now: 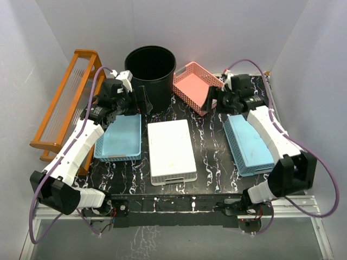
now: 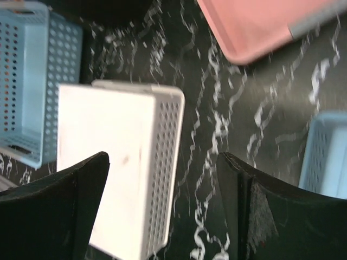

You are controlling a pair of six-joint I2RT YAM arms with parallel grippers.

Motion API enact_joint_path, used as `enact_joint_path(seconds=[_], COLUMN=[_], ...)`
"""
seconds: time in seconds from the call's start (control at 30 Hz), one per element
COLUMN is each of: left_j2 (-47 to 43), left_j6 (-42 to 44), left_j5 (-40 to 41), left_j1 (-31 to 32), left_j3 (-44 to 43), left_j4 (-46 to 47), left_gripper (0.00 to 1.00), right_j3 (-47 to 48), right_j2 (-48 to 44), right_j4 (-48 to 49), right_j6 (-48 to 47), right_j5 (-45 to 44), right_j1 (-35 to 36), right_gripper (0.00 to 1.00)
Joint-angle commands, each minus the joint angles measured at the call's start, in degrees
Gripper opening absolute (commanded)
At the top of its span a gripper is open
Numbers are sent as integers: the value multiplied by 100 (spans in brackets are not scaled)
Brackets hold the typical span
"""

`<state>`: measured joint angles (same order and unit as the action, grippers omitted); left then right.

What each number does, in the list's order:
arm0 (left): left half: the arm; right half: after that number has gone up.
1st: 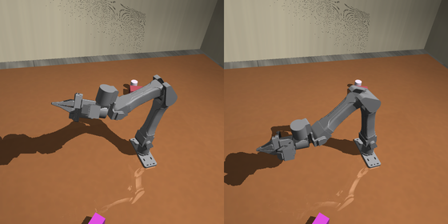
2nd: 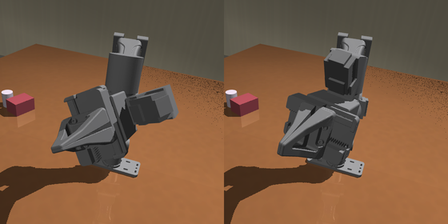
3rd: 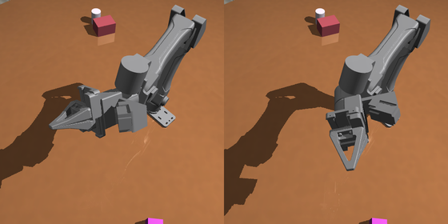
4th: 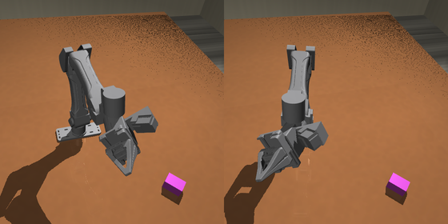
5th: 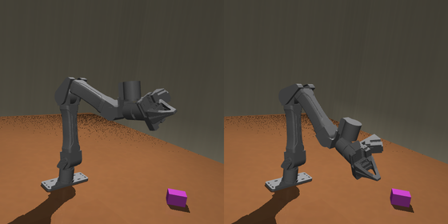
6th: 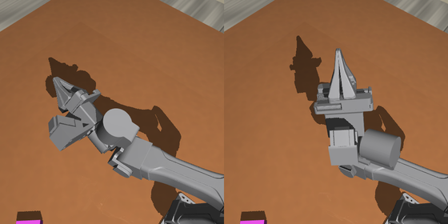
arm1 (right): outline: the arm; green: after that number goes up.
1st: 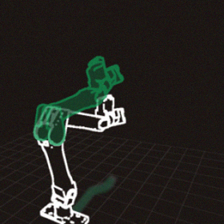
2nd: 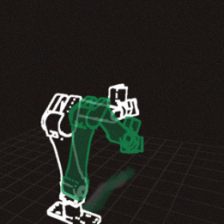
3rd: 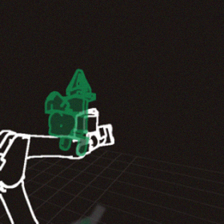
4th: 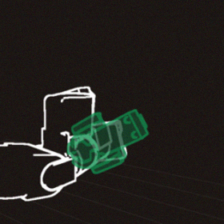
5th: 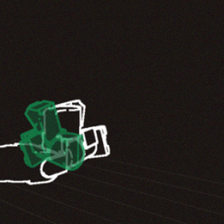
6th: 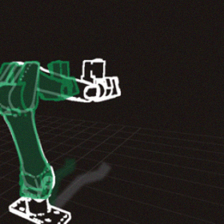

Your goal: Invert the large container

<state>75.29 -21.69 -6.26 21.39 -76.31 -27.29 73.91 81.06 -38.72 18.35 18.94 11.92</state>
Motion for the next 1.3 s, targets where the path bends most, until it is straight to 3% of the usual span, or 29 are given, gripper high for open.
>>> enact_joint_path(seconds=[0.0, 0.27, 0.5, 0.53, 0.63, 0.8, 0.93, 1.13, 1.27], left_j2=[-220, -628, -687, -668, -664, -688, -647, -560, -557], left_j6=[-130, -37, -81, -74, -74, 13, 109, 135, 100], left_j5=[-112, 110, -76, -108, -181, -142, -23, -52, -78], left_j1=[-2, 2, -2, -3, -3, -3, -3, -3, 1], left_j3=[386, 859, 867, 861, 847, 765, 580, 479, 510], left_j4=[-334, -986, -924, -913, -869, -842, -877, -824, -750], left_gripper=[99, 99, 99, 99, 99, 99, 99, 99, 99], right_j3=[1097, 3079, 3997, 4072, 4342, 4330, 4184, 4195, 4084], right_j2=[928, 3362, 4441, 4527, 4768, 4689, 4312, 3745, 3443], right_j4=[883, 781, 542, 519, 329, 307, 474, 495, 539], right_j6=[-350, -1232, -1565, -1572, -1577, -1432, -1251, -840, -277], right_j5=[-459, -1236, -1228, -1268, -1308, -1363, -1231, -1181, -510], right_j1=[543, 803, 846, 853, 854, 855, 845, 762, 488], right_gripper=[80, 75, 69, 67, 49, 28, 3, 0, 0])
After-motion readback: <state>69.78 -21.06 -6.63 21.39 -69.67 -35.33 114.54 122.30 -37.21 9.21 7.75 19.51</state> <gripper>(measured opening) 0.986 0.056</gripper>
